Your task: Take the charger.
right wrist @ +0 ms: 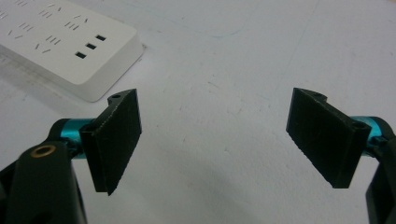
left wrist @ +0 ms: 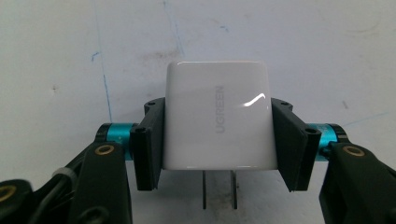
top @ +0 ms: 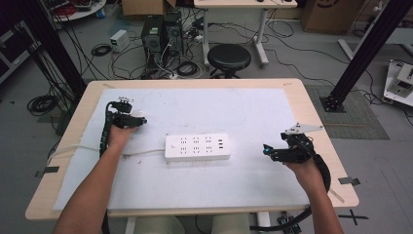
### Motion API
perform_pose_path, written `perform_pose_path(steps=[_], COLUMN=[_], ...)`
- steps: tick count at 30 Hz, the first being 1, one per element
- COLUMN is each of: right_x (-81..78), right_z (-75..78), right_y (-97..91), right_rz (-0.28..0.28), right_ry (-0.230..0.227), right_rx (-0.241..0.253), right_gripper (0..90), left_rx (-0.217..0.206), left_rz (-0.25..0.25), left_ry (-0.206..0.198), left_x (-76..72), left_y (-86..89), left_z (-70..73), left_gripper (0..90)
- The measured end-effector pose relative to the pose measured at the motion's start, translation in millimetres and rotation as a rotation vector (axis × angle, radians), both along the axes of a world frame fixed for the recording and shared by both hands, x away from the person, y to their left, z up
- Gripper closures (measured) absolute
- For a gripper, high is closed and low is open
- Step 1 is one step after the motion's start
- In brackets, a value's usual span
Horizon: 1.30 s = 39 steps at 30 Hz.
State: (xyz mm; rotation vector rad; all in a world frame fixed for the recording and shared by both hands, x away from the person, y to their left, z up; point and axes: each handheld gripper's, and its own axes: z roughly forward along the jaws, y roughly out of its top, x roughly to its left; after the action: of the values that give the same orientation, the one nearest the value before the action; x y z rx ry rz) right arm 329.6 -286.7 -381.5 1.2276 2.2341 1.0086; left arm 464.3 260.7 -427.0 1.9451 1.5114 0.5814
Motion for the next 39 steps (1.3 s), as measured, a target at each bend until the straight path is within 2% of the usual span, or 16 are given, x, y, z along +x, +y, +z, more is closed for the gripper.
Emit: perform_pose_path(steps=[7, 12, 17, 27, 32, 39], right_x=[-1.9, -5.0, -8.3, -10.1, -11.9, -17.1], right_z=[-1.7, -2.9, -2.7, -2.8, -2.0, 0.3], right_y=[3.0, 5.8, 7.0, 13.2, 15.0, 17.1], right_rz=[0.011, 0.022, 0.029, 0.047, 0.052, 0.067], right_ry=[0.0, 0.0, -0.005, -0.004, -0.008, -0.024], right_rx=[0.007, 0.009, 0.014, 0.02, 0.021, 0.03], right_gripper=[18.4, 18.4, 18.4, 18.4, 18.3, 18.4], left_rx=[-0.056, -0.077, -0.121, -0.179, -0.188, -0.216], left_rz=[-0.015, -0.042, -0.105, -0.24, -0.277, -0.304], left_ry=[-0.082, -0.133, -0.208, -0.335, -0.355, -0.381], left_x=[-21.3, -38.2, -55.9, -85.7, -97.5, -115.7], left_y=[1.8, 2.3, 4.0, -3.1, -9.8, -15.7], left_z=[14.6, 17.7, 21.4, 34.8, 40.4, 45.0], left_gripper=[42.6, 42.6, 42.6, 42.5, 42.6, 42.6])
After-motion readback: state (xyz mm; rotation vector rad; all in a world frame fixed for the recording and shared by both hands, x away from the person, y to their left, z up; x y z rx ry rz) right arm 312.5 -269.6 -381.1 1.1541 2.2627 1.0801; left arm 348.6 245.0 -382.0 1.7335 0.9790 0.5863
